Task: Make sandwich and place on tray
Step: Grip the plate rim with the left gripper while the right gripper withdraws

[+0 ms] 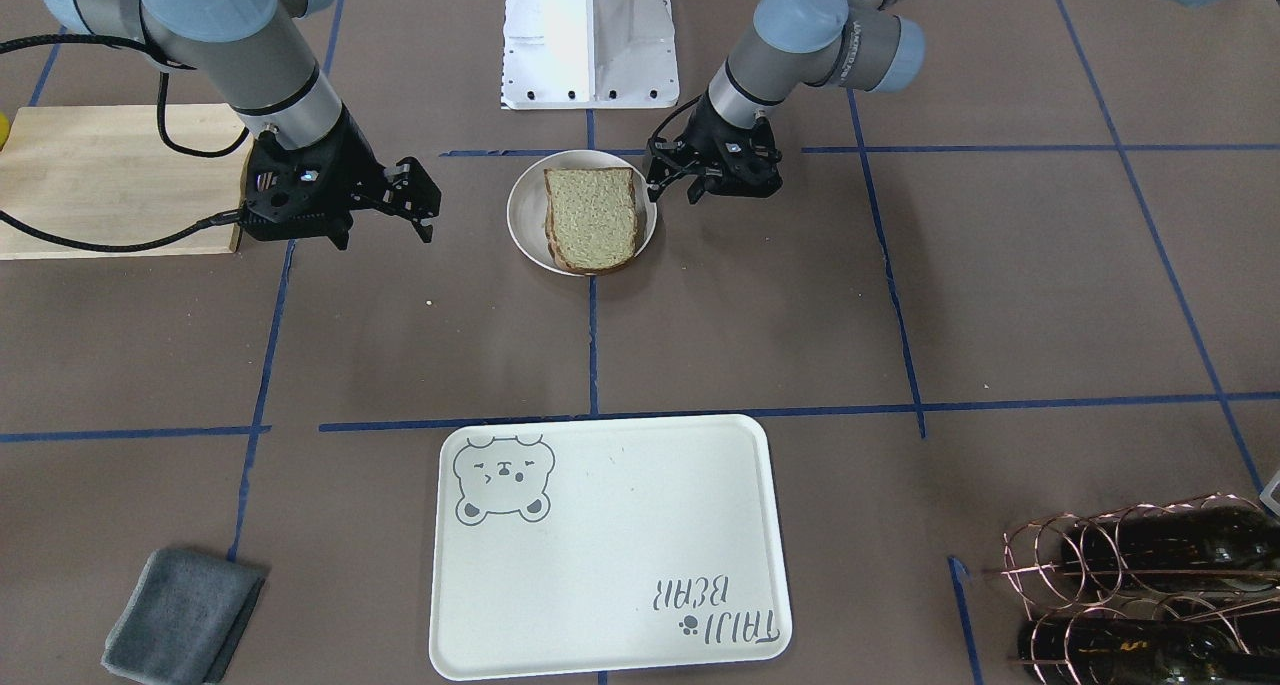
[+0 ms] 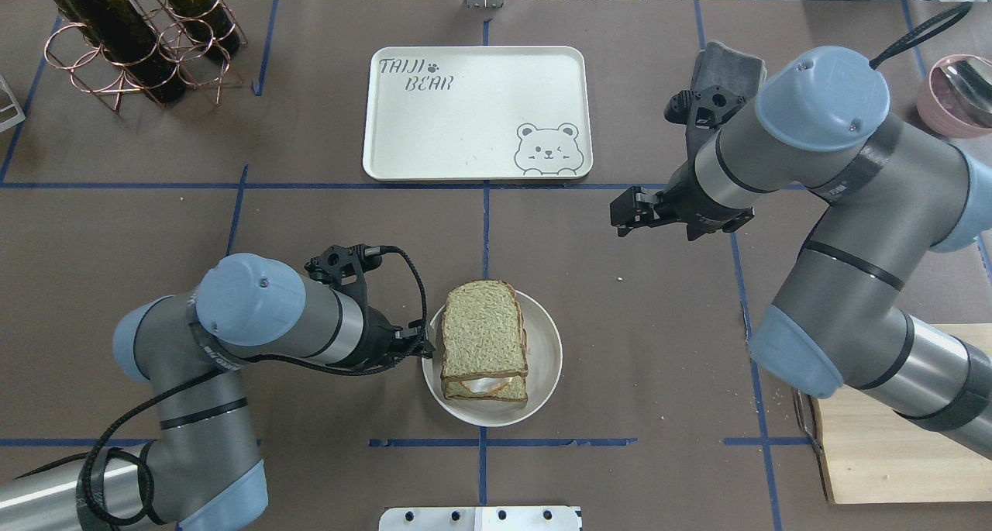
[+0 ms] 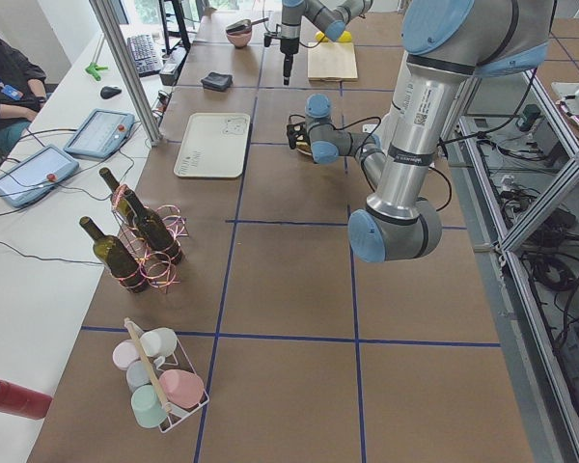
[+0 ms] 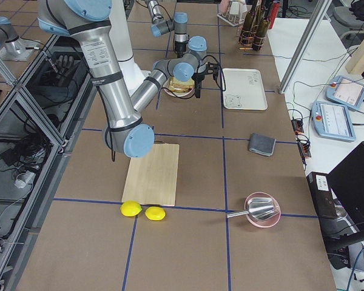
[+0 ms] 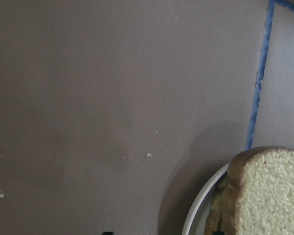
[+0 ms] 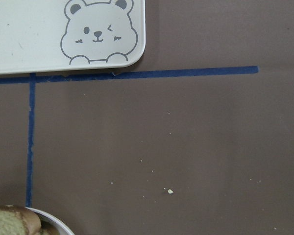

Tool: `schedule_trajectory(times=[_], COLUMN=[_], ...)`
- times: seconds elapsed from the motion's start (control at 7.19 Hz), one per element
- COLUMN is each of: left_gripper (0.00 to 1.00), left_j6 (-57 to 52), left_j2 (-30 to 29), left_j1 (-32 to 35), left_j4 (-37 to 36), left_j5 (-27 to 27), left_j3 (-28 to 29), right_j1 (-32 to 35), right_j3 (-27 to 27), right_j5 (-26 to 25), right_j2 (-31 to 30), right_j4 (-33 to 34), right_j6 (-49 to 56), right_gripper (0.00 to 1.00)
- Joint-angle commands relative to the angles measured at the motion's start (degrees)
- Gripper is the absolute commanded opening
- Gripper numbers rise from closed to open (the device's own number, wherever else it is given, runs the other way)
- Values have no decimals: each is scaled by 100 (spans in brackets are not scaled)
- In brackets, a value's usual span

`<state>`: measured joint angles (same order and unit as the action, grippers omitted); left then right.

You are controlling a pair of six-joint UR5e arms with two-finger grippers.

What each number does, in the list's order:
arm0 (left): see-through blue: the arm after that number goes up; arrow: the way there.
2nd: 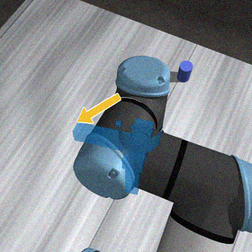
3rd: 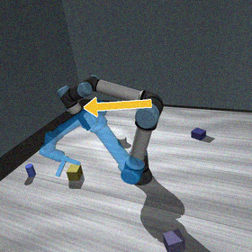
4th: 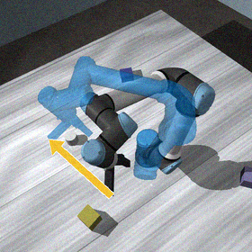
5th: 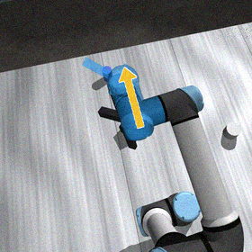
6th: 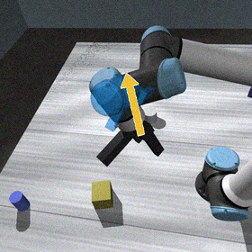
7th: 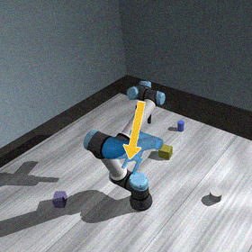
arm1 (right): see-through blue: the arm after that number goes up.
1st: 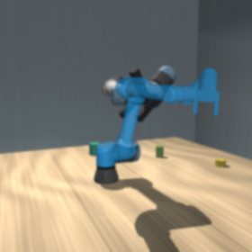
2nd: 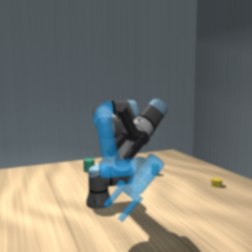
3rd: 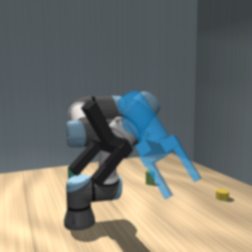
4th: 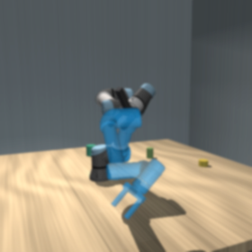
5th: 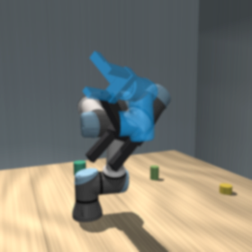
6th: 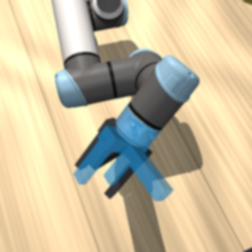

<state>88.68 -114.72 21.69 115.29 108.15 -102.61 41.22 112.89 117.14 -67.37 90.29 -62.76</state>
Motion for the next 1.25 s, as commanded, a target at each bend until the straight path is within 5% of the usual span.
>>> schedule_trajectory(times=[0.0,0.83,1.11], left_gripper=[45,36,22], left_j6=[0,-44,-36], left_j2=[-147,-393,-394], left_j1=[-103,-112,-112], left_j4=[-183,-130,-130], left_j5=[-92,-92,-92], left_j3=[136,513,523], right_j1=[26,9,18], right_j3=[23,32,31], right_j5=[2,2,-7], right_j2=[-31,-22,-40], right_j4=[147,138,138], right_j6=[141,141,141], right_gripper=[100,100,100])
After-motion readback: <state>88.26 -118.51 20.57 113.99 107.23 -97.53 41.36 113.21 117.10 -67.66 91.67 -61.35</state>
